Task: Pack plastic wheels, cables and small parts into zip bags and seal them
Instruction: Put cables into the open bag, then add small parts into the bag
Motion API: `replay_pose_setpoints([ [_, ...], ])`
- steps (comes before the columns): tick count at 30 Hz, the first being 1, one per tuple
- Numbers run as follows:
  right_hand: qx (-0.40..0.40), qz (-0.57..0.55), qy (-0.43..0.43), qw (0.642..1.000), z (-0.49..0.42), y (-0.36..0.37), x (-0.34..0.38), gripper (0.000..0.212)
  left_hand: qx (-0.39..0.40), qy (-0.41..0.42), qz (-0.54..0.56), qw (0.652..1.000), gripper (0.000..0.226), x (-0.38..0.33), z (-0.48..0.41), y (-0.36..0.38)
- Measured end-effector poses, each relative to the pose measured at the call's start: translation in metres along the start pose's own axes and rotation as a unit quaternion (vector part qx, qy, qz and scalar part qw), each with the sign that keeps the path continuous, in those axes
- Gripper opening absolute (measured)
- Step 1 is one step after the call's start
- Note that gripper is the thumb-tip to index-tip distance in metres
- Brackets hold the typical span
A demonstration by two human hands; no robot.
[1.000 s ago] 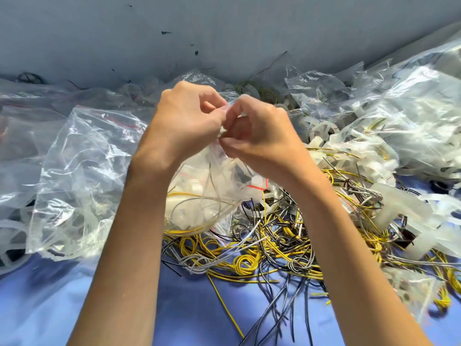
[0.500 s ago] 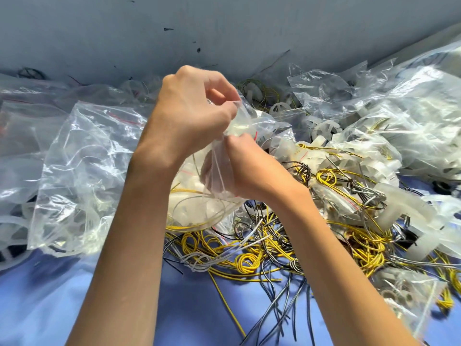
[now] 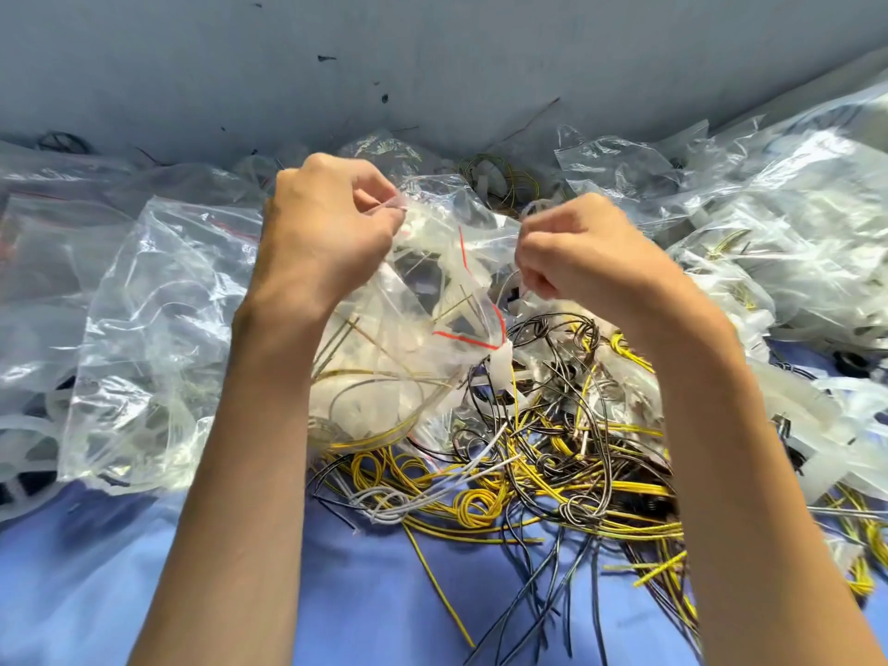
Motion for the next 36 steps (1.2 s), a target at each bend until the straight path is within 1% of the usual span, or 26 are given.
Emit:
replay_pose_setpoints([
  [1,0.052,0.038,0.018,0.998,0.002,0.002,-0.003,0.025,-0.003,-0.003,-0.004,1.000,0.006,0.002,-0.001,-0.001],
  [2,0.124,0.078,0.036,0.989,0.007,0.008,-0.005,0.026,-0.004,-0.005,-0.008,1.000,0.007,0.003,-0.001,-0.002],
  [4,0.258,0.175,0.055,0.949,0.016,0.028,-0.012,0.023,-0.005,-0.008,-0.012,1.000,0.007,0.003,0.000,-0.002],
  [6,0.326,0.283,0.039,0.901,0.019,0.051,-0.018,0.020,-0.005,-0.009,-0.013,1.000,0.007,0.001,0.002,-0.001],
  [7,0.345,0.310,0.034,0.885,0.019,0.062,-0.020,0.022,-0.004,-0.009,-0.015,1.000,0.006,0.000,0.002,-0.001],
  [9,0.386,0.311,0.050,0.867,0.019,0.082,-0.027,0.030,-0.005,-0.008,-0.017,1.000,0.002,-0.001,0.002,-0.001],
  [11,0.411,0.321,0.058,0.851,0.020,0.093,-0.032,0.037,-0.007,-0.007,-0.020,1.000,0.008,0.001,0.002,-0.002],
  [13,0.415,0.329,0.059,0.846,0.020,0.098,-0.037,0.039,-0.006,-0.009,-0.021,1.000,0.008,0.005,0.000,-0.003],
  [16,0.415,0.329,0.050,0.847,0.021,0.103,-0.040,0.036,-0.002,-0.008,-0.017,1.000,0.007,0.008,-0.001,-0.003],
  [18,0.398,0.320,0.041,0.859,0.020,0.101,-0.039,0.030,-0.004,-0.006,-0.012,1.000,0.008,0.008,-0.001,-0.003],
  [21,0.340,0.277,0.023,0.898,0.014,0.081,-0.031,0.017,-0.011,-0.005,-0.009,1.000,0.009,0.010,-0.002,-0.004],
  [25,0.190,0.193,-0.032,0.962,0.005,0.032,-0.013,0.005,-0.014,-0.010,-0.011,1.000,0.004,0.017,-0.005,-0.007],
  [26,0.151,0.166,-0.038,0.974,0.004,0.020,-0.011,0.006,-0.013,-0.011,-0.013,1.000,0.004,0.018,-0.005,-0.008],
  [28,0.072,0.108,-0.039,0.991,0.003,0.000,-0.011,0.015,-0.008,-0.012,-0.014,1.000,0.007,0.020,-0.005,-0.008],
  [30,-0.019,0.091,-0.043,0.995,0.001,-0.018,-0.014,0.018,0.001,-0.010,-0.019,1.000,0.006,0.019,-0.004,-0.008],
  [32,-0.104,0.069,-0.045,0.991,0.000,-0.033,-0.018,0.017,0.021,0.000,-0.036,0.999,0.012,0.016,-0.003,-0.006],
  [34,-0.143,-0.014,-0.036,0.989,0.000,-0.040,-0.021,0.021,0.061,0.021,-0.044,0.997,0.023,0.008,-0.001,0.000],
  [36,-0.148,-0.070,-0.028,0.986,-0.001,-0.042,-0.023,0.025,0.112,0.046,-0.018,0.992,0.029,-0.004,0.003,0.008],
])
Point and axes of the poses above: each hand's wrist, its own z-axis away from the middle knuckle, its own y-axis out of the palm, x = y × z, the point moved 5 cm from there along -z, towards the middle knuckle, and after that the axes turned 11 degrees about -z, right-handed, at the moved point
